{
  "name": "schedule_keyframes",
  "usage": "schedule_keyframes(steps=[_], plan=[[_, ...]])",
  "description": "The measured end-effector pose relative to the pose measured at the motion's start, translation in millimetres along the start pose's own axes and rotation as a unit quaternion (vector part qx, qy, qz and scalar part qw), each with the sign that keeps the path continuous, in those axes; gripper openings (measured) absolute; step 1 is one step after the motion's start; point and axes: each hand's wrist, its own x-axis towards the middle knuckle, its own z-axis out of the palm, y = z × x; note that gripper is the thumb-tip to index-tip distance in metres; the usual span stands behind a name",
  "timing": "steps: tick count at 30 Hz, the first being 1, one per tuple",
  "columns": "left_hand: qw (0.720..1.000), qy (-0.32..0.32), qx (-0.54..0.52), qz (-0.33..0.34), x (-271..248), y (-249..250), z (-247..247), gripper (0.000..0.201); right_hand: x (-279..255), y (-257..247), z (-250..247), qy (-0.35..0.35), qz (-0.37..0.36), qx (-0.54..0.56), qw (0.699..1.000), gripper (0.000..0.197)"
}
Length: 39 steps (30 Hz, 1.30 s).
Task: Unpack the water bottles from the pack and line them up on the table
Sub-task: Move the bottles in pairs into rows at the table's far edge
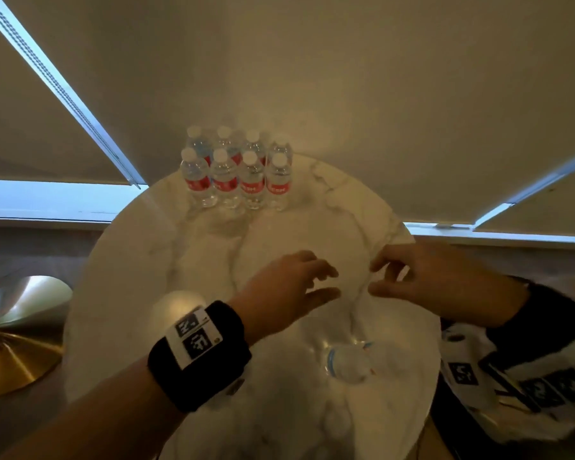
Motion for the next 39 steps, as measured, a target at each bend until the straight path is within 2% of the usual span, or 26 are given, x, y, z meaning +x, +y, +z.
schedule_keyframes(steps=[2,4,6,8,10,15,21,26,34,39], plan=[[0.997,-0.073,-0.015,0.019,-14,21,27,0.048,-19,24,29,-0.071,0.007,-0.044,0.996,0.039],[0.991,-0.128,-0.02,0.031,-21,34,52,0.055,-31,45,60,-0.113,0.007,-0.077,0.991,0.045],[0.985,-0.165,-0.022,0.045,-22,41,69,0.055,-38,56,87,-0.118,0.001,-0.076,0.99,0.045],[0.983,-0.174,-0.003,0.06,-21,44,81,0.046,-39,59,103,-0.091,-0.007,-0.068,0.994,0.039],[0.985,-0.161,0.014,0.064,-15,45,86,0.037,-35,60,104,-0.06,-0.002,-0.06,0.996,0.032],[0.991,-0.121,0.022,0.053,35,22,64,0.035,15,66,66,-0.006,0.012,-0.039,0.999,0.034],[0.997,-0.034,0.069,0.028,140,-16,-11,0.034,141,45,-6,0.096,-0.003,-0.058,0.994,0.037],[0.996,-0.006,0.087,-0.004,203,-52,-63,0.035,235,23,-56,0.135,0.008,-0.019,0.991,0.033],[0.993,0.026,0.114,-0.015,221,-87,-92,0.034,304,-12,-78,0.132,-0.03,-0.026,0.99,0.026],[0.992,0.007,0.119,0.037,217,-93,-102,0.03,316,-25,-71,0.159,-0.062,-0.034,0.985,0.016]])
